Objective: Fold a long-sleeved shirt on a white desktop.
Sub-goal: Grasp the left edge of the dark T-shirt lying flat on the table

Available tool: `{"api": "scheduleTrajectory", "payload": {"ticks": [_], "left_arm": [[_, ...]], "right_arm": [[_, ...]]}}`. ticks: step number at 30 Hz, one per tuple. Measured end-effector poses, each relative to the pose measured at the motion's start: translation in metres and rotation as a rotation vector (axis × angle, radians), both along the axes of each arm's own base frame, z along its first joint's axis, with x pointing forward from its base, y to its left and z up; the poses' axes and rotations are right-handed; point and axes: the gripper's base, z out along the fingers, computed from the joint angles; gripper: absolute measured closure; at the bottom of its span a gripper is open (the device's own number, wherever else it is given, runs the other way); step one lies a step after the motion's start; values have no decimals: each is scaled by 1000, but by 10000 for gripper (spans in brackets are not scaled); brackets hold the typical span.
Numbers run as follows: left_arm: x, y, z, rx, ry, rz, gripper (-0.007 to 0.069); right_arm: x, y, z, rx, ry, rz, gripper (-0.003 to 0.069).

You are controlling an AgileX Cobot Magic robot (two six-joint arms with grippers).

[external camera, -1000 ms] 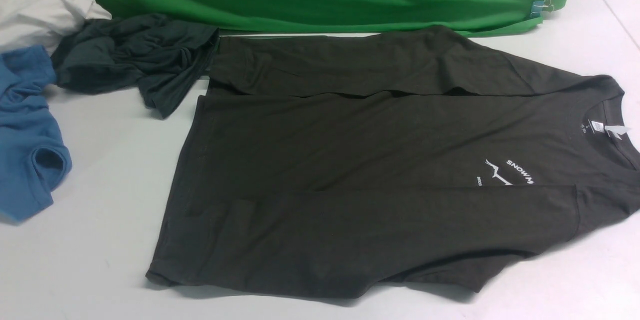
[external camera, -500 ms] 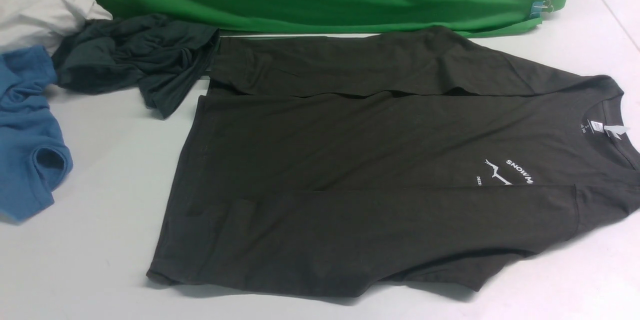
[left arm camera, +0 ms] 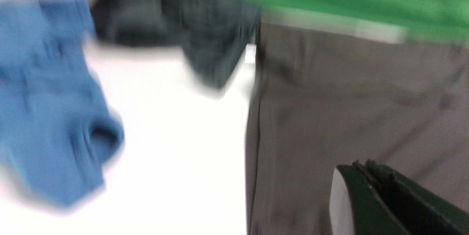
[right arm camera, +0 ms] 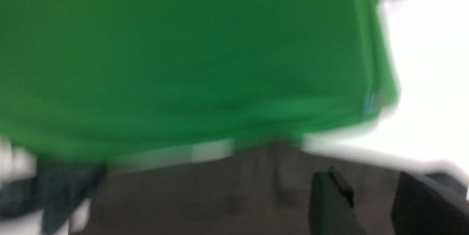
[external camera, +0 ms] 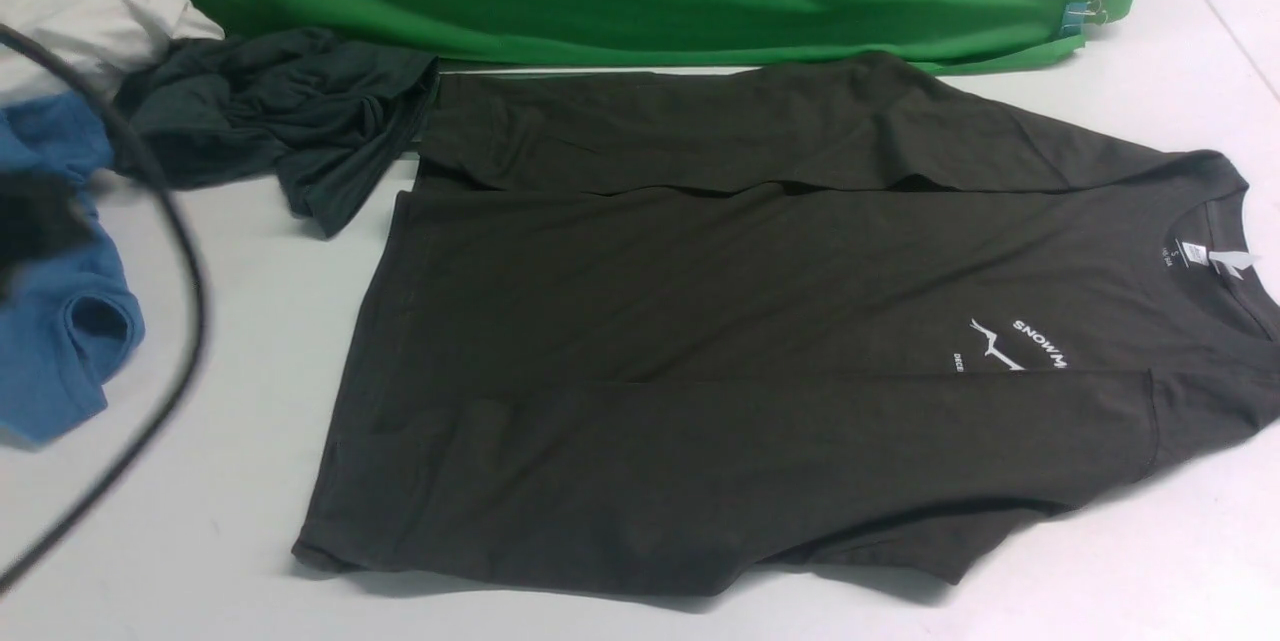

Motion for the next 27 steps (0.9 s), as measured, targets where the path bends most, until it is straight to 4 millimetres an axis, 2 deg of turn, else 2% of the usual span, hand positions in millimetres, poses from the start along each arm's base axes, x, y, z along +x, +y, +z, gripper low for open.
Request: {"api": "scheduleTrajectory", "payload": {"ticks": [1,3,5,7,10,14,18,23,27], "left_arm": [[4,-1,-5,0,36,-8,603],[18,-3,-27,29,216,-78,600],[28,-5,-40,36,307,-119,595],[45,-7,-63,28,437,-154,572],[65,-7,-89,21,526,-159,526],[90,-8,-123,4,592,-173,418],[106,-13,-152,-32,629,-224,319],[119,-15,-183,-73,673,-201,287],[126,-16,-188,-111,660,-172,286]], "right_arm": [[1,2,-3,-6,20,11,418],[4,12,-19,-34,149,79,418],[6,15,-25,-45,196,99,418],[8,22,-35,-67,279,139,418],[10,28,-40,-86,321,173,418],[11,31,-42,-108,330,200,418],[11,31,-42,-125,326,210,418],[11,31,-42,-128,325,212,418],[11,31,-42,-128,325,212,418]]}}
